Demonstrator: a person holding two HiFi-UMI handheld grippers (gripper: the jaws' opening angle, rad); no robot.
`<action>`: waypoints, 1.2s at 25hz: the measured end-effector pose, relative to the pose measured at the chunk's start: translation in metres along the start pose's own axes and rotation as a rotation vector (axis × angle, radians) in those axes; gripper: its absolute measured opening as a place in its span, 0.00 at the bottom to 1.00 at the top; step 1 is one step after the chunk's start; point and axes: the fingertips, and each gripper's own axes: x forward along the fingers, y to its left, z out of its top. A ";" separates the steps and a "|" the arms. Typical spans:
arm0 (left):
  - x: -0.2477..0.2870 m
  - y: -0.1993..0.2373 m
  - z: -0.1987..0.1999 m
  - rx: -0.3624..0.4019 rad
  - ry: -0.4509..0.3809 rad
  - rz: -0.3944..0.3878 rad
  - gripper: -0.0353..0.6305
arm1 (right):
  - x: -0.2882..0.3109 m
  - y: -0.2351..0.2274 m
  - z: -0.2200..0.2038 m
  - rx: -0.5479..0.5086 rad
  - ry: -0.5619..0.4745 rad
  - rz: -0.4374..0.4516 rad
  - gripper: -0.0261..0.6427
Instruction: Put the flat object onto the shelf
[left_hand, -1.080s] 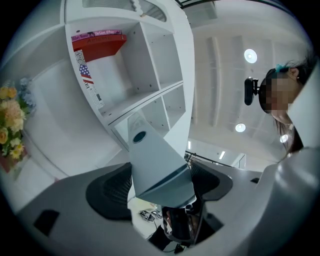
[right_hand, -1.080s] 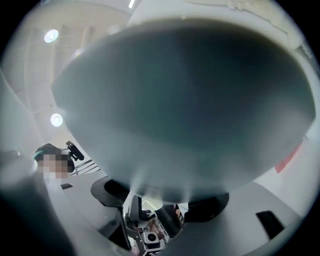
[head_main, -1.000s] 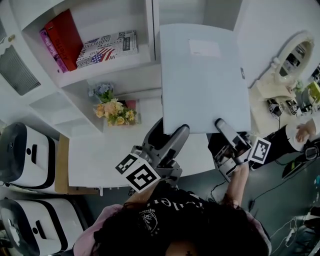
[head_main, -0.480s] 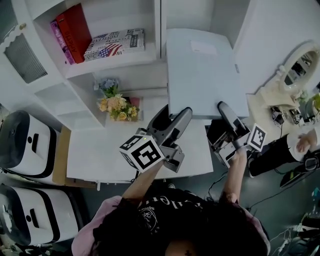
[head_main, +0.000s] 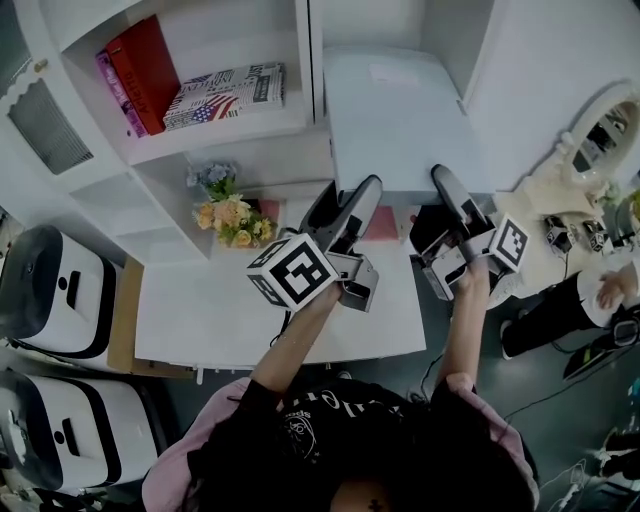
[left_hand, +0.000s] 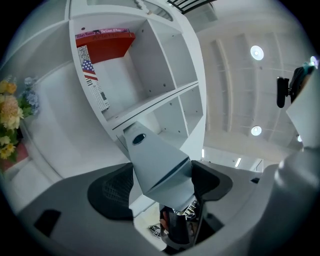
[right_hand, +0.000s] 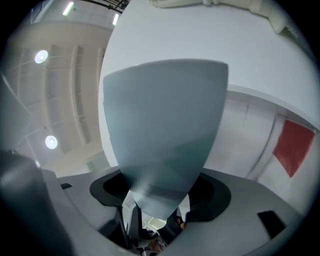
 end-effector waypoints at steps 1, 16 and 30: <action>0.005 0.001 0.001 -0.002 -0.009 0.005 0.61 | 0.004 -0.002 0.005 0.001 -0.004 0.002 0.50; 0.073 0.037 0.049 -0.077 -0.128 0.063 0.61 | 0.001 -0.004 0.032 -0.248 -0.015 -0.069 0.51; 0.080 0.035 0.044 0.117 -0.030 -0.004 0.63 | -0.014 -0.026 0.015 -0.233 0.014 -0.112 0.51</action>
